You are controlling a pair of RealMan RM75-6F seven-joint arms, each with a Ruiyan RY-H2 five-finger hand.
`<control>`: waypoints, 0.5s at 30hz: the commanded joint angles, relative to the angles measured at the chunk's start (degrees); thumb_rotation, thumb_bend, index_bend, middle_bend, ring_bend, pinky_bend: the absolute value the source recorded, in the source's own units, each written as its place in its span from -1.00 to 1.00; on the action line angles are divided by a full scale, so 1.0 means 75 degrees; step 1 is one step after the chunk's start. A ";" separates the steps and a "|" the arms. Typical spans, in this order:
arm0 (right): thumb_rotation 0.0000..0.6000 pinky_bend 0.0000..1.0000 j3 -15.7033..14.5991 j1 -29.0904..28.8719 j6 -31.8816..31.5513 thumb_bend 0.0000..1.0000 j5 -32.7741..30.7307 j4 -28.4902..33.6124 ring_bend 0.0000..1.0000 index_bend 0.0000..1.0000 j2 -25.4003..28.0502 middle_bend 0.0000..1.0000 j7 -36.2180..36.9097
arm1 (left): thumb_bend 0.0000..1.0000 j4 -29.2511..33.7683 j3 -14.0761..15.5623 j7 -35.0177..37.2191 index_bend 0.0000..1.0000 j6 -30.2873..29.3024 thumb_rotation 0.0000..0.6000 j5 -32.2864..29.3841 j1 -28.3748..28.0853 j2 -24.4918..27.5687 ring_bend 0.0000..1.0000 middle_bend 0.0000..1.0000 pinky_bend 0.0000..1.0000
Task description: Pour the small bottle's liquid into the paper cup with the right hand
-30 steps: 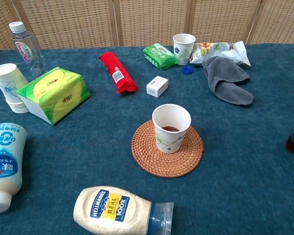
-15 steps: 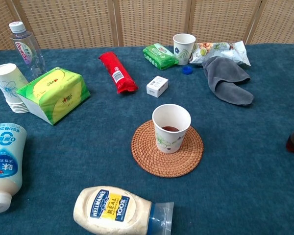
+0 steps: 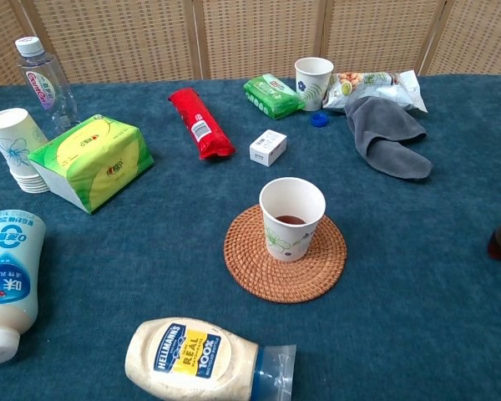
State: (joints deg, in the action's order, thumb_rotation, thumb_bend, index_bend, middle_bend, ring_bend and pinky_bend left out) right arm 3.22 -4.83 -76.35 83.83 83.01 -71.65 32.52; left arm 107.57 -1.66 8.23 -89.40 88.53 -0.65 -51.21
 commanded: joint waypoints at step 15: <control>1.00 -1.00 -0.0148 -0.0273 0.0472 -1.00 0.0175 -0.0599 -1.00 -1.00 -0.0642 -1.00 0.1443 | -0.45 0.0011 0.0028 -0.0077 -1.00 0.0094 1.00 0.0018 -0.0059 -0.0014 -1.00 -1.00 -1.00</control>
State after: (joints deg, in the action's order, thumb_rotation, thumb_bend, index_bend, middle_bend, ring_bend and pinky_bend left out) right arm 2.24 -6.57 -73.15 84.88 78.90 -75.98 42.54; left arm 107.66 -1.44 7.65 -88.69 88.67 -1.09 -51.31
